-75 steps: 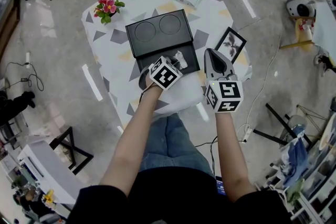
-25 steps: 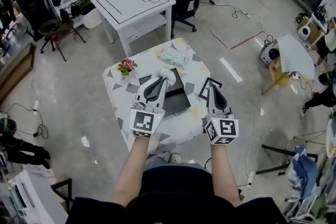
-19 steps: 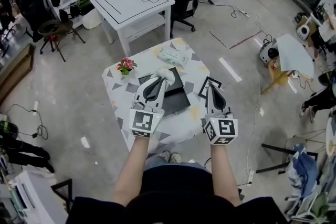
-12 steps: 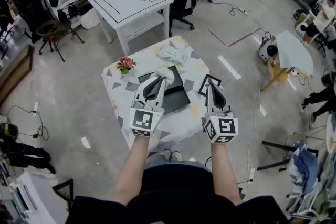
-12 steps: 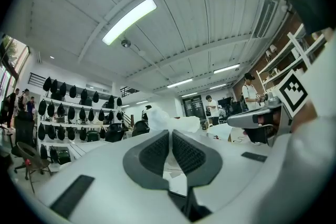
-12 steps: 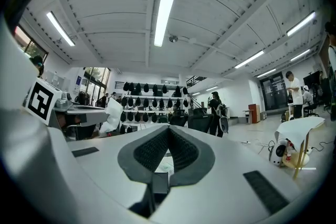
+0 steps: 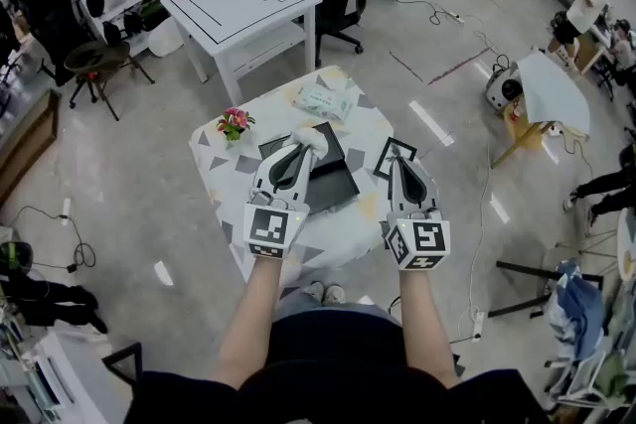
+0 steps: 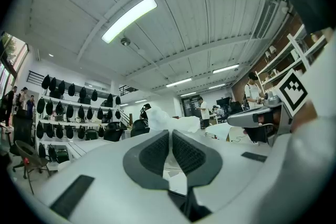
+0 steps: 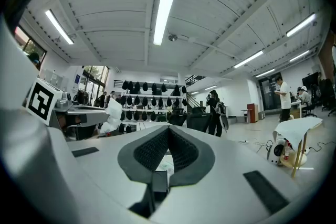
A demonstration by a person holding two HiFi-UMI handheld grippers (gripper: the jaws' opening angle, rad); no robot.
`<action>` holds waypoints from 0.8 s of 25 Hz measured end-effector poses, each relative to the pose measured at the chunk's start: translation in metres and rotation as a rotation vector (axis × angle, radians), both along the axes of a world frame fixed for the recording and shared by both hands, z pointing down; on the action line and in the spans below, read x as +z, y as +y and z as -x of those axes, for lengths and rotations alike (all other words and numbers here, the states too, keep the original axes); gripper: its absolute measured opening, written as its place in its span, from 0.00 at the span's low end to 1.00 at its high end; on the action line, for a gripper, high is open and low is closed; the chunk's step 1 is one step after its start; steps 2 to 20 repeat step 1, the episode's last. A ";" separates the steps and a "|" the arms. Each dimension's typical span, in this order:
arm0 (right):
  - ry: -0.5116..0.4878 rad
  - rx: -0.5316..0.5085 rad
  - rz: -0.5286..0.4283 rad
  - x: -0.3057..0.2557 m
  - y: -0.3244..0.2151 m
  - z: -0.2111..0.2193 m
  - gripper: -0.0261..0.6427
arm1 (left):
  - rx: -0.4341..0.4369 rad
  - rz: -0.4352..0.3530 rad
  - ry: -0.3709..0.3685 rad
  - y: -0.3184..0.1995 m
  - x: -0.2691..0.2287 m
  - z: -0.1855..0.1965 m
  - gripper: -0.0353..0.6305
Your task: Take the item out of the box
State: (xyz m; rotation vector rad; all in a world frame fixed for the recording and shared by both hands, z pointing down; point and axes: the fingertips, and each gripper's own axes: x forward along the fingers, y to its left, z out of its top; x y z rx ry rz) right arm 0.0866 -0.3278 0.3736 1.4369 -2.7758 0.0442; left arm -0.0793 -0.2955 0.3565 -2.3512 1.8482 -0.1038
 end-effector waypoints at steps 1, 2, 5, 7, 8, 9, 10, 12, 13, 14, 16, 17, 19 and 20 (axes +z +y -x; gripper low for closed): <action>0.001 0.001 0.000 0.000 -0.001 0.000 0.04 | 0.001 0.001 0.000 -0.001 0.001 0.000 0.10; 0.001 0.001 0.000 0.000 -0.001 0.000 0.04 | 0.001 0.001 0.000 -0.001 0.001 0.000 0.10; 0.001 0.001 0.000 0.000 -0.001 0.000 0.04 | 0.001 0.001 0.000 -0.001 0.001 0.000 0.10; 0.001 0.001 0.000 0.000 -0.001 0.000 0.04 | 0.001 0.001 0.000 -0.001 0.001 0.000 0.10; 0.001 0.001 0.000 0.000 -0.001 0.000 0.04 | 0.001 0.001 0.000 -0.001 0.001 0.000 0.10; 0.001 0.001 0.000 0.000 -0.001 0.000 0.04 | 0.001 0.001 0.000 -0.001 0.001 0.000 0.10; 0.001 0.001 0.000 0.000 -0.001 0.000 0.04 | 0.001 0.001 0.000 -0.001 0.001 0.000 0.10; 0.001 0.001 0.000 0.000 -0.001 0.000 0.04 | 0.001 0.001 0.000 -0.001 0.001 0.000 0.10; 0.001 0.001 0.000 0.000 -0.001 0.000 0.04 | 0.001 0.001 0.000 -0.001 0.001 0.000 0.10; 0.001 0.001 0.000 0.000 -0.001 0.000 0.04 | 0.001 0.001 0.000 -0.001 0.001 0.000 0.10; 0.001 0.001 0.000 0.000 -0.001 0.000 0.04 | 0.001 0.001 0.000 -0.001 0.001 0.000 0.10; 0.001 0.001 0.000 0.000 -0.001 0.000 0.04 | 0.001 0.001 0.000 -0.001 0.001 0.000 0.10; 0.001 0.001 0.000 0.000 -0.001 0.000 0.04 | 0.001 0.001 0.000 -0.001 0.001 0.000 0.10; 0.001 0.001 0.000 0.000 -0.001 0.000 0.04 | 0.001 0.001 0.000 -0.001 0.001 0.000 0.10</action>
